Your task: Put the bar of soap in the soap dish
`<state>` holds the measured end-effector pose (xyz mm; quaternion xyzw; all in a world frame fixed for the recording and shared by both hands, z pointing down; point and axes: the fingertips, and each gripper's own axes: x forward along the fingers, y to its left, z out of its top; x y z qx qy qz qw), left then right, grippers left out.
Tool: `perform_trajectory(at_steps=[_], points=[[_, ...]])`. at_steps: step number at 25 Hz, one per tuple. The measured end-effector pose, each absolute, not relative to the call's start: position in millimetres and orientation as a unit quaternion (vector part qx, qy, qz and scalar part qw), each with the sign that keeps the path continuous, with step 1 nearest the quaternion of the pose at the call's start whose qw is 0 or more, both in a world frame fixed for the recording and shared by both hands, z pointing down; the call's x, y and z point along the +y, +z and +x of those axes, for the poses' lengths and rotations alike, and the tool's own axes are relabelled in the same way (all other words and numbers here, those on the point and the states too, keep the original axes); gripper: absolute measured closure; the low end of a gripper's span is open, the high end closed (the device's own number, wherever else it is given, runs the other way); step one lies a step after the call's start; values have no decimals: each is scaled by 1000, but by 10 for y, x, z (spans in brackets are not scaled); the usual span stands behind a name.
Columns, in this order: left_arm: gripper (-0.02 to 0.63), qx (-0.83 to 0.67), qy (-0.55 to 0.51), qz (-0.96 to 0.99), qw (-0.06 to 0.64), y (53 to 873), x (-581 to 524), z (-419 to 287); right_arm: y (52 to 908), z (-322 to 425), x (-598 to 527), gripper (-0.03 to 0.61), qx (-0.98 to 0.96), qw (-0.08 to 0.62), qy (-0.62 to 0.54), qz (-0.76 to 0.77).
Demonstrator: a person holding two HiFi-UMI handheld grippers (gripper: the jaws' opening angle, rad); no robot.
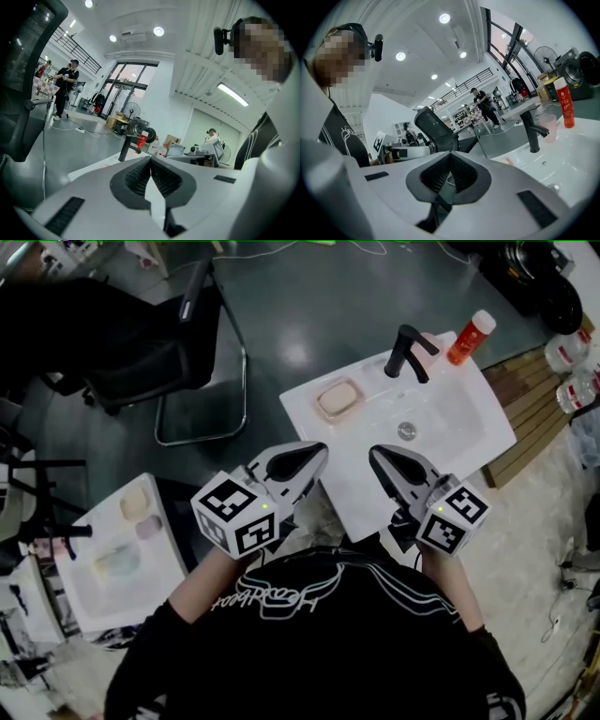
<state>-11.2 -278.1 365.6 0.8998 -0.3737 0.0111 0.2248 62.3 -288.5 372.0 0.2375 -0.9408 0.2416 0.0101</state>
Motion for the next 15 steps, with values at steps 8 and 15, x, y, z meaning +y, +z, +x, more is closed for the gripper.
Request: perform_trajectory(at_steps=[8, 15], points=[[591, -377, 12, 897, 232, 3688, -2765, -156, 3709, 616, -2856, 554, -940, 10, 238, 242], [591, -377, 18, 896, 233, 3733, -2754, -151, 3751, 612, -2838, 554, -939, 8, 242, 244]])
